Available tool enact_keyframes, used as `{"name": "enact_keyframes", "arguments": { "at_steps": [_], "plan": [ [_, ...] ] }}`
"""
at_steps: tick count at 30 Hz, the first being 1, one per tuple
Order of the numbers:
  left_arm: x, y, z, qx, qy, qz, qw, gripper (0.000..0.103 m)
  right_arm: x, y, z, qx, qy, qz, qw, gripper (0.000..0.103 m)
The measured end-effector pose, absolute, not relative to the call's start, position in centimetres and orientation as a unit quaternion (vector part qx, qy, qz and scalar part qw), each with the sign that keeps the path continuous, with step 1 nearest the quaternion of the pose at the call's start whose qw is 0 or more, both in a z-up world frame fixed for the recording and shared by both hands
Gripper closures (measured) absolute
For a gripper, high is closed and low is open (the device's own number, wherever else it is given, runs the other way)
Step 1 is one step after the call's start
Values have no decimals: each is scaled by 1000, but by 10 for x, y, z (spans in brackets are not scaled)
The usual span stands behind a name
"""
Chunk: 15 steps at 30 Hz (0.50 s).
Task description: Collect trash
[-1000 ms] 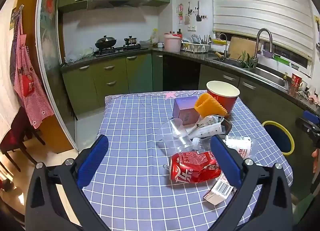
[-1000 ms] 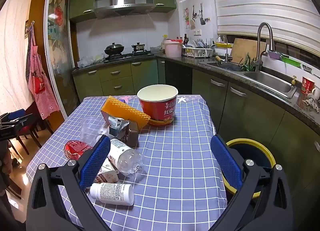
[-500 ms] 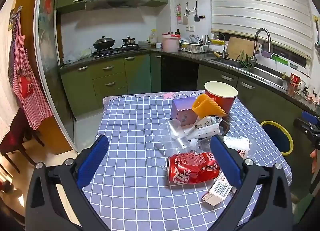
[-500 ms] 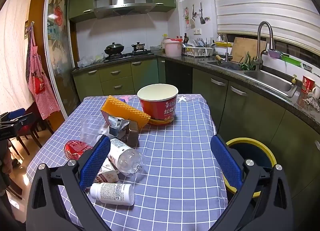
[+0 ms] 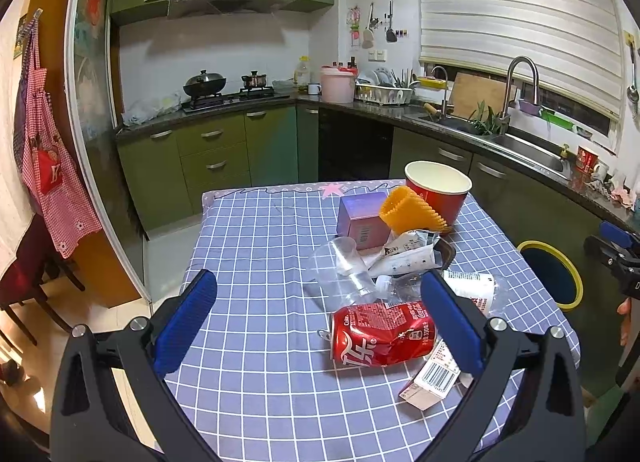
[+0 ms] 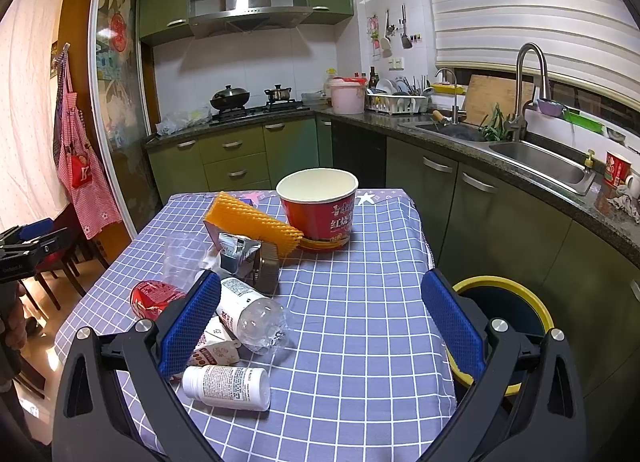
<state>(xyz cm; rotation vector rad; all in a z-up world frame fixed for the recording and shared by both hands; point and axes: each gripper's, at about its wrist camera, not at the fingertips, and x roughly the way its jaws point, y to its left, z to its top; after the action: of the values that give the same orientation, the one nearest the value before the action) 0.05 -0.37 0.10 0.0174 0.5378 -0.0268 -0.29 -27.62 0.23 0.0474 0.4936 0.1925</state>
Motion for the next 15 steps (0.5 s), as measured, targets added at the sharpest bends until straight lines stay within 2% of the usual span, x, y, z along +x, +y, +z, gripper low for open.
{"name": "enact_keyframes", "arguments": {
  "at_steps": [15],
  "plan": [
    [0,-5,-1,10,269,-16,963,6,-4,-275,2,24,247,96,964,4]
  ]
}}
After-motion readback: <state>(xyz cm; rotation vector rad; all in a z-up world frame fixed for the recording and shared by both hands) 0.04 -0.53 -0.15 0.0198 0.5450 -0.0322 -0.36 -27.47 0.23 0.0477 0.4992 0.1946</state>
